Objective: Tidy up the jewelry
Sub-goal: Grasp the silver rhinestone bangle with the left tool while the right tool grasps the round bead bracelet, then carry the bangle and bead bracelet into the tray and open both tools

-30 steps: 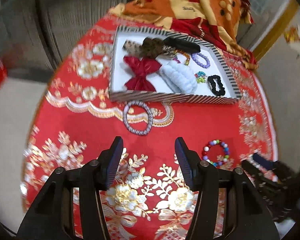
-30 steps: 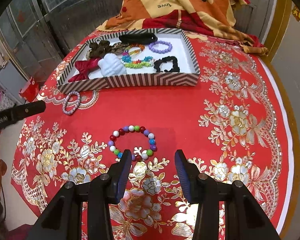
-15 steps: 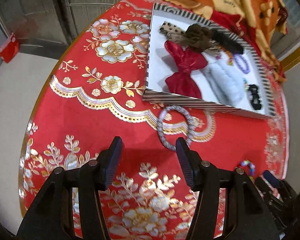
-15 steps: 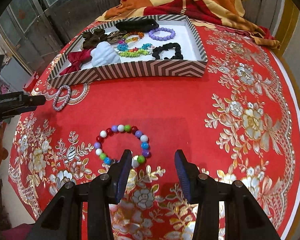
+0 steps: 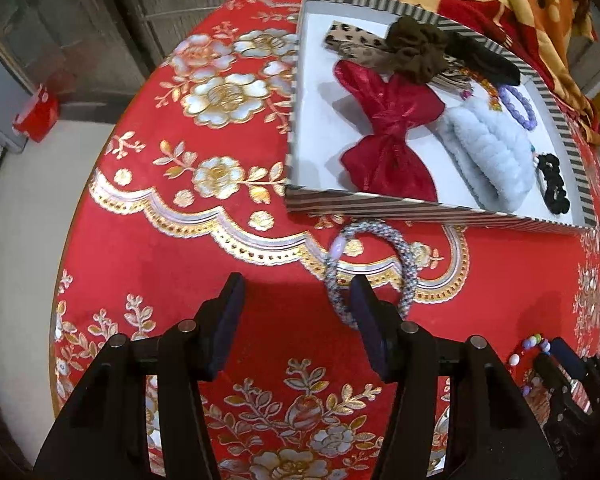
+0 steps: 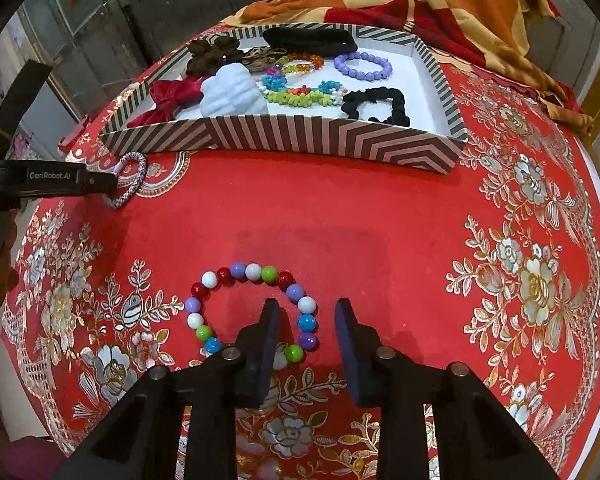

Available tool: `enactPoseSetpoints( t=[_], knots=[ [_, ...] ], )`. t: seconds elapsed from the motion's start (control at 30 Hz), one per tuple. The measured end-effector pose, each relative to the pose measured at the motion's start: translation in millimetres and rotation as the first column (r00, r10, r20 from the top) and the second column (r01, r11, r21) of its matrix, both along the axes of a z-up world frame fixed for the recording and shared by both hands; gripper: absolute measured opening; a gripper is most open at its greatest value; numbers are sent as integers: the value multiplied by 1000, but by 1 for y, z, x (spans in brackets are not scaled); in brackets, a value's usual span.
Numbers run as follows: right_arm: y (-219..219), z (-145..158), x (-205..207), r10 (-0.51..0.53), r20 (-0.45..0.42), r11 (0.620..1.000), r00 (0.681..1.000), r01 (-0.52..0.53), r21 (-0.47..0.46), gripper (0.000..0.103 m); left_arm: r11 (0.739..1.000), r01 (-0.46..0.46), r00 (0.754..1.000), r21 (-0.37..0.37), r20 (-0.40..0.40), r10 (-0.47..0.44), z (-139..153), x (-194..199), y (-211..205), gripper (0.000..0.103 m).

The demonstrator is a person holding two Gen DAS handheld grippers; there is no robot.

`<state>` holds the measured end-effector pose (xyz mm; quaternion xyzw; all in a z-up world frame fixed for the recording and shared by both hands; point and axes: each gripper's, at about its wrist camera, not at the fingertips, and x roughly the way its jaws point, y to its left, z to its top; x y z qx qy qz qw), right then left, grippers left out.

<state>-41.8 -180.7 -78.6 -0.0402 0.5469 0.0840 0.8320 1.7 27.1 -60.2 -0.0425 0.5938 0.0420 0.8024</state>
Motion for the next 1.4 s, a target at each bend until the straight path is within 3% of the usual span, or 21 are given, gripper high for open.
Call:
enactPoseSetpoints(
  t=[0.03,0.07,0.1,0.17,0.3,0.67,1.03,1.4],
  knots=[
    [0,0,-1,3,6,1000,1000,-3,-6,21,1000,5,1000,19,17,-5,0,-1,-2,36],
    [-1,-1,0,6,10,1000,1000,-6,-8,16,1000,13,999,18,30,-14,1,-1,-3,17],
    [-1,-1,0,11,16,1000,1000,-11,-9,14,1000,21,999,3,33,-22,1,0,-3,10],
    [-3,-1,-1,15,17,1000,1000,-15,7,8,999,35,999,-7,30,-35,1,1,-5,5],
    [-5,7,-2,15,33,999,999,-16,39,8,992,41,999,-122,-1,-41,5,-1,3,5],
    [-5,73,-8,22,163,998,986,-31,52,8,974,134,987,-182,113,-114,67,-16,-14,5],
    [-20,121,8,6,247,1000,969,-7,0,8,966,211,962,-152,205,-178,105,1,-44,5],
    [-31,143,36,9,284,999,959,1,-34,8,952,279,943,-126,224,-246,112,19,-85,5]
  ],
)
